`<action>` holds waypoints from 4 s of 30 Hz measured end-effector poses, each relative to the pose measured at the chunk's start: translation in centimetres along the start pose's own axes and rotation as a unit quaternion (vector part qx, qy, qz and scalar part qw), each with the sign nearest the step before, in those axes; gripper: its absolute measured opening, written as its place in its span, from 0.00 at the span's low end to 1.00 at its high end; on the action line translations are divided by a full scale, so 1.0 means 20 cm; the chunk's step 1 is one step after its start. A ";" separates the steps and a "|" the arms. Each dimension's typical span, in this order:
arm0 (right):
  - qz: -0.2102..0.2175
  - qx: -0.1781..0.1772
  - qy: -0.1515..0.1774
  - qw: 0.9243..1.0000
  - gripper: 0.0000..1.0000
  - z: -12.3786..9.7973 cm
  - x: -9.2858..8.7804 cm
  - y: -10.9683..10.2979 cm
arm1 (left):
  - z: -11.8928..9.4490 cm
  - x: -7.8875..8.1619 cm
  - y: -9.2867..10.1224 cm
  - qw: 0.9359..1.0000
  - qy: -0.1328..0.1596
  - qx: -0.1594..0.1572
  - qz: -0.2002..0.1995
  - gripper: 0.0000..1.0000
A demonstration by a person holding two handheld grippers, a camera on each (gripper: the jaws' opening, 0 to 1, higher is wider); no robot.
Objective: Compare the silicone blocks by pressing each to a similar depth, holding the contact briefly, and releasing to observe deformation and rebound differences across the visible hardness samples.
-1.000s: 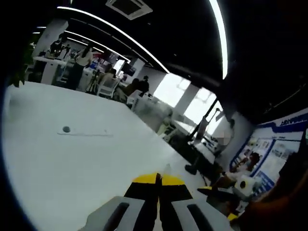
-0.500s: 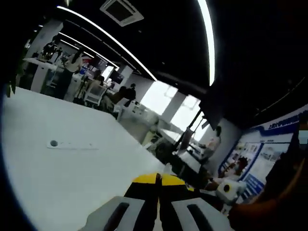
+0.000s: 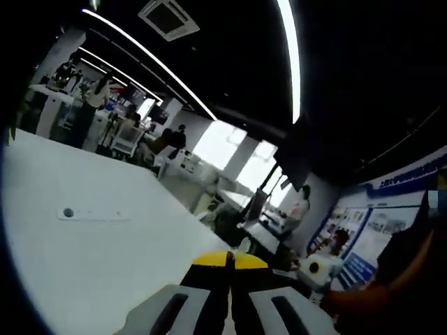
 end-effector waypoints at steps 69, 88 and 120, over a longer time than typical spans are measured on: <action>0.054 0.200 0.013 0.978 0.09 0.27 0.31 -0.23 | -0.13 -0.08 0.12 0.997 0.019 -0.072 0.018 0.00; 0.053 0.199 -0.024 0.978 0.03 0.27 0.28 -0.23 | -0.12 -0.11 0.10 0.995 0.002 -0.060 0.079 0.00; 0.070 0.219 -0.047 0.972 0.01 0.30 0.21 -0.27 | -0.16 -0.16 0.05 0.995 -0.015 -0.018 0.099 0.00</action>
Point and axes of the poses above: the point that each gripper's makers call its tool centre point, and the gripper's own axes: z roughly forward along the fingers, y roughly to its right, x roughly out of its top, the point moved 2 cm from there along -z, roughly backward along the fingers, and after that the axes turned 9 degrees about -z, right-handed, at the moved point
